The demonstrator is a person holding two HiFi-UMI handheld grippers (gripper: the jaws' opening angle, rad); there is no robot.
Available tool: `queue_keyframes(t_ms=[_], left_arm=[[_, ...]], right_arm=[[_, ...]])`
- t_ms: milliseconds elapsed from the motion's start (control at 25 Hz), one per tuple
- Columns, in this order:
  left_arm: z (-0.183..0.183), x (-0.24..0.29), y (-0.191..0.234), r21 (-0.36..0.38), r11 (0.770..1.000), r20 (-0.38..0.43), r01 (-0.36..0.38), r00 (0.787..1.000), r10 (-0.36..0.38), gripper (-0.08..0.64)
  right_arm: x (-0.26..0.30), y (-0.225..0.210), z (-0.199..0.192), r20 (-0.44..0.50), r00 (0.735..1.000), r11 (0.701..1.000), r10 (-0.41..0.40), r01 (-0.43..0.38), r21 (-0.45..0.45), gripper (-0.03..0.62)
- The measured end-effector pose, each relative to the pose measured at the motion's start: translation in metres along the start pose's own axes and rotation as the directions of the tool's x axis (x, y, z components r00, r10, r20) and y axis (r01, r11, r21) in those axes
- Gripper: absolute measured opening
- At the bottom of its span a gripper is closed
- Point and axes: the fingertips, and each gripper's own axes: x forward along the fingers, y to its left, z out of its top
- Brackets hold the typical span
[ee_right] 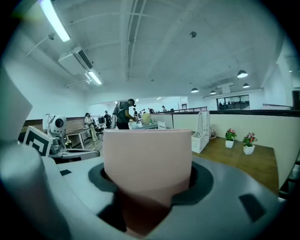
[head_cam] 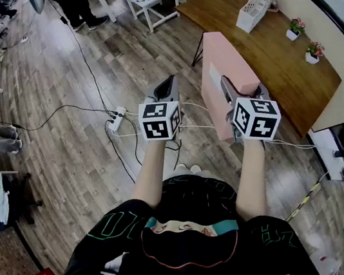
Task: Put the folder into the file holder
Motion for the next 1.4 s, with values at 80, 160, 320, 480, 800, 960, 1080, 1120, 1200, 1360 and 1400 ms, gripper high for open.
queue_keyframes(t_ms=[80, 160, 320, 480, 800, 960, 1080, 1120, 1200, 1360, 1400], left_arm=[[0.002, -0.002, 0.000, 0.000, 1.000, 0.008, -0.003, 1.000, 0.003, 0.000], [0.003, -0.003, 0.002, 0.000, 1.000, 0.014, -0.007, 1.000, 0.007, 0.001], [0.009, -0.005, 0.005, 0.001, 1.000, 0.031, -0.013, 0.999, 0.013, 0.001], [0.020, -0.006, 0.007, 0.007, 1.000, 0.053, -0.017, 0.998, 0.017, 0.001], [0.029, -0.010, 0.009, 0.019, 0.999, 0.069, -0.029, 0.997, 0.028, 0.001], [0.034, -0.013, 0.010, 0.023, 0.999, 0.081, -0.036, 0.996, 0.034, 0.001], [0.035, -0.013, 0.015, 0.023, 0.998, 0.084, -0.052, 0.995, 0.050, 0.001], [0.034, -0.013, 0.018, 0.021, 0.998, 0.083, -0.057, 0.995, 0.055, 0.001], [0.032, -0.014, 0.023, 0.014, 0.997, 0.080, -0.070, 0.994, 0.068, 0.002], [0.028, -0.008, 0.035, 0.000, 0.995, 0.071, -0.095, 0.993, 0.095, 0.000], [0.027, -0.005, 0.037, -0.002, 0.995, 0.067, -0.098, 0.993, 0.098, 0.000]], right_arm=[[0.001, 0.001, 0.001, 0.005, 1.000, 1.000, -0.001, 0.001, 0.005, 0.290], [0.002, 0.004, 0.001, 0.007, 1.000, 1.000, 0.005, -0.005, 0.015, 0.290], [0.003, 0.009, 0.007, 0.018, 0.999, 0.999, 0.030, -0.030, 0.023, 0.290], [0.005, 0.011, 0.017, 0.029, 0.999, 1.000, 0.029, -0.029, 0.007, 0.288], [0.001, 0.007, 0.026, 0.048, 0.998, 0.999, 0.035, -0.037, 0.031, 0.288], [0.001, 0.007, 0.029, 0.054, 0.998, 0.999, 0.036, -0.037, 0.026, 0.288], [0.008, 0.010, 0.031, 0.055, 0.997, 0.998, 0.056, -0.058, 0.025, 0.288], [0.010, 0.011, 0.030, 0.053, 0.997, 0.998, 0.062, -0.063, 0.026, 0.288], [0.015, 0.013, 0.028, 0.046, 0.997, 0.997, 0.068, -0.069, 0.026, 0.288], [0.028, 0.014, 0.025, 0.029, 0.996, 0.996, 0.081, -0.082, 0.024, 0.288], [0.033, 0.013, 0.024, 0.024, 0.996, 0.996, 0.084, -0.084, 0.026, 0.288]])
